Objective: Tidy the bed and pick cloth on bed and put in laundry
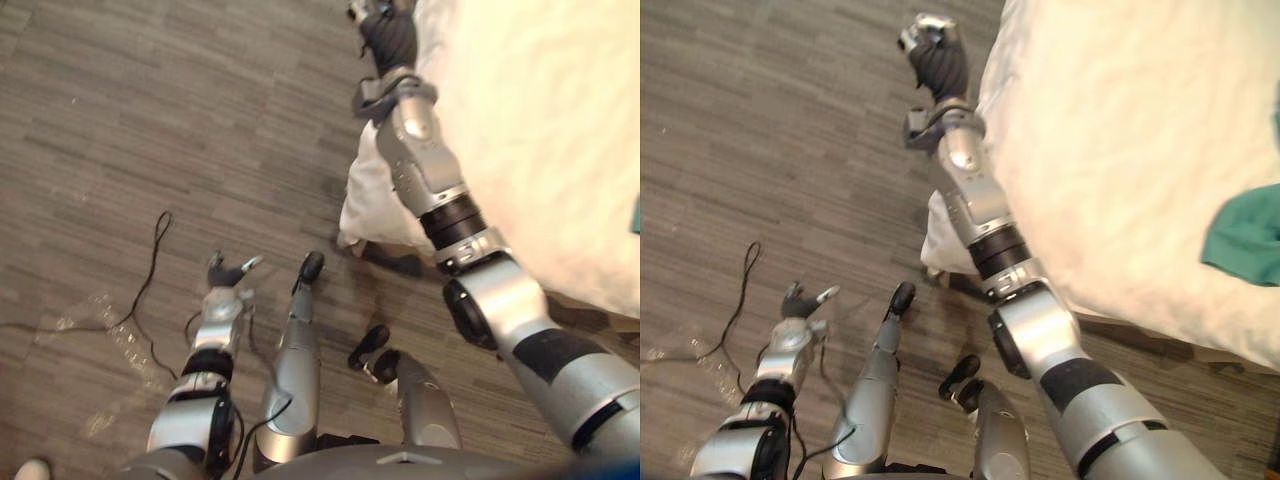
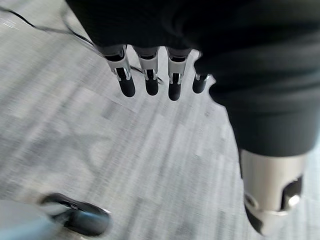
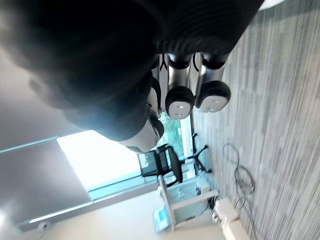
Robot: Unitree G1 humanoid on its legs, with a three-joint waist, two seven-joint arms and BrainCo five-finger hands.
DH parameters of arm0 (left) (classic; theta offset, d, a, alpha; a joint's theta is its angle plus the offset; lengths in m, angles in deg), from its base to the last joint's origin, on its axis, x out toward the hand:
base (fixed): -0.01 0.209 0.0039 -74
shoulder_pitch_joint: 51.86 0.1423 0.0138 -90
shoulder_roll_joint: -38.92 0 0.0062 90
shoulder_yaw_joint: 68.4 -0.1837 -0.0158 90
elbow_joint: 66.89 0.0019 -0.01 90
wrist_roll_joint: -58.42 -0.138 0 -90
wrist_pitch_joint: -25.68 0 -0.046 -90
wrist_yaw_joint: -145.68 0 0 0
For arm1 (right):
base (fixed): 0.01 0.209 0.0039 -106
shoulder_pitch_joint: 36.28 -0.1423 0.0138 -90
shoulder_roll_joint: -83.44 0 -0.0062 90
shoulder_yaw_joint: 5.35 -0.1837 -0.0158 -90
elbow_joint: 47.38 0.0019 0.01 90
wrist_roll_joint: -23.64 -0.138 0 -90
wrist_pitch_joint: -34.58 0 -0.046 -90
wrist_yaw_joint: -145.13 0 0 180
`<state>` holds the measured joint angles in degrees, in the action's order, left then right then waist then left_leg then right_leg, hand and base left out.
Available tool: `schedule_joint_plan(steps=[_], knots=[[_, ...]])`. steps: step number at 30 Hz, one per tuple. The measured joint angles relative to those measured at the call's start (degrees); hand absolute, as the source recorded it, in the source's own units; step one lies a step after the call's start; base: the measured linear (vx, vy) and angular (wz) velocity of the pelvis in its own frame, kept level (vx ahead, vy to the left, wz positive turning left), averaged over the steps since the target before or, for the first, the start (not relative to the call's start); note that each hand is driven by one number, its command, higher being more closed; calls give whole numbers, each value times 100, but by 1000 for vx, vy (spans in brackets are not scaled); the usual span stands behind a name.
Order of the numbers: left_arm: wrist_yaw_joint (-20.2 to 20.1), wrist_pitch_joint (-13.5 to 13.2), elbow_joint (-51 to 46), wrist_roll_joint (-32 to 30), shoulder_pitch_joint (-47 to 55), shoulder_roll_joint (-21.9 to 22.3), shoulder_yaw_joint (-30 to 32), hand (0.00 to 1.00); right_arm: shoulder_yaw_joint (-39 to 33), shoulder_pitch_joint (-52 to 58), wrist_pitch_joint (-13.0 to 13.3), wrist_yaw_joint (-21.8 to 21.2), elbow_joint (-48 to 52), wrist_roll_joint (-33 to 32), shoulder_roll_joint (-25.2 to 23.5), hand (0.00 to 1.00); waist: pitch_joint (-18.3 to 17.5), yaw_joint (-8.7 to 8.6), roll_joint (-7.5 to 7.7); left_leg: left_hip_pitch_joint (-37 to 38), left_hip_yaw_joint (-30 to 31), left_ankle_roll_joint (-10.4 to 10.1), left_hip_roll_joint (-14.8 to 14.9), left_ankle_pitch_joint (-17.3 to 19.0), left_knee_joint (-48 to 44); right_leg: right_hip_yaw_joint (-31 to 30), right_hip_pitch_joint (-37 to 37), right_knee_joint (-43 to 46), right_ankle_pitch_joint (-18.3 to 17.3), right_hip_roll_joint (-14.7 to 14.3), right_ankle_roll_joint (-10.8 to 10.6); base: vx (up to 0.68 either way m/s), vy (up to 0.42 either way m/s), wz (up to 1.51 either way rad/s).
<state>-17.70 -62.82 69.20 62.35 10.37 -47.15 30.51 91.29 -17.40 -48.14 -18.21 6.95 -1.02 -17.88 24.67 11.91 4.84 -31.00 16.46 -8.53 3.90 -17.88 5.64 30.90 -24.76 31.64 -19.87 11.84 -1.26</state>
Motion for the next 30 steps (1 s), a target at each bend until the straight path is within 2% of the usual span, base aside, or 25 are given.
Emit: schedule_joint_plan(steps=[3,6,7,11,17,20,21,23,24,27,30], knots=[[-4,-301,-101,-4,-210,103,19,0,-281,-115,19,103,130,-180,462,100,88,-2,-76,-670,34,-75,-2,-85,0,-4,-837,465,-143,110,113,-58,-42,6],[0,-331,-85,3,-40,243,105,0,-429,-119,75,123,227,-335,863,100,263,0,-191,-1033,27,-115,-27,-139,0,-8,-1303,757,-253,227,137,-16,-43,8],[-1,-347,-97,77,133,340,216,0,-357,-261,169,96,538,-403,891,100,309,5,-254,-1243,-7,-93,-21,-187,-1,-23,-1573,881,-286,262,182,-6,-55,4],[-1,-432,-253,437,447,525,502,0,-291,-593,345,101,710,-441,911,100,329,9,-261,-1630,-71,-115,7,-231,-1,-41,-2076,1120,-334,331,245,-8,-43,1],[0,-621,-436,673,452,707,716,0,-49,-769,342,45,707,-433,859,100,329,-13,-261,-1916,-566,-116,119,-196,-1,-46,-2396,1172,-376,364,290,-32,-2,-5],[2,-640,-425,673,476,748,806,0,106,-764,327,-18,447,-427,552,100,314,-26,-244,-1985,-672,-88,116,-220,-3,-58,-2482,1216,-388,402,275,2,5,2],[4,-640,-425,672,479,752,810,0,151,-686,315,-23,131,-427,278,100,314,-21,-244,-2005,-684,-61,96,-244,-3,-60,-2504,1235,-403,422,264,33,12,9],[4,-645,-428,670,479,788,828,0,296,-253,207,-47,-516,-417,-125,100,314,24,-244,-2032,-695,-55,64,-251,-4,-59,-2507,1241,-435,447,218,71,1,18],[12,-664,-430,669,479,860,949,0,414,147,64,-59,-873,-400,-355,100,314,55,-244,-2059,-692,-53,35,-279,-5,-47,-2507,1245,-456,469,212,134,-15,32],[75,-670,-422,669,481,969,1158,0,817,1077,-160,-70,-1399,-353,-842,100,314,58,-244,-2120,-662,7,-23,-355,-7,-14,-2510,1245,-468,509,197,137,-17,25],[166,-670,-418,667,480,1080,1199,0,1278,1597,-208,-83,-1742,-142,-1195,100,314,13,-244,-1986,-671,8,-45,-356,-8,-14,-2359,1215,-468,527,197,76,-26,6]])
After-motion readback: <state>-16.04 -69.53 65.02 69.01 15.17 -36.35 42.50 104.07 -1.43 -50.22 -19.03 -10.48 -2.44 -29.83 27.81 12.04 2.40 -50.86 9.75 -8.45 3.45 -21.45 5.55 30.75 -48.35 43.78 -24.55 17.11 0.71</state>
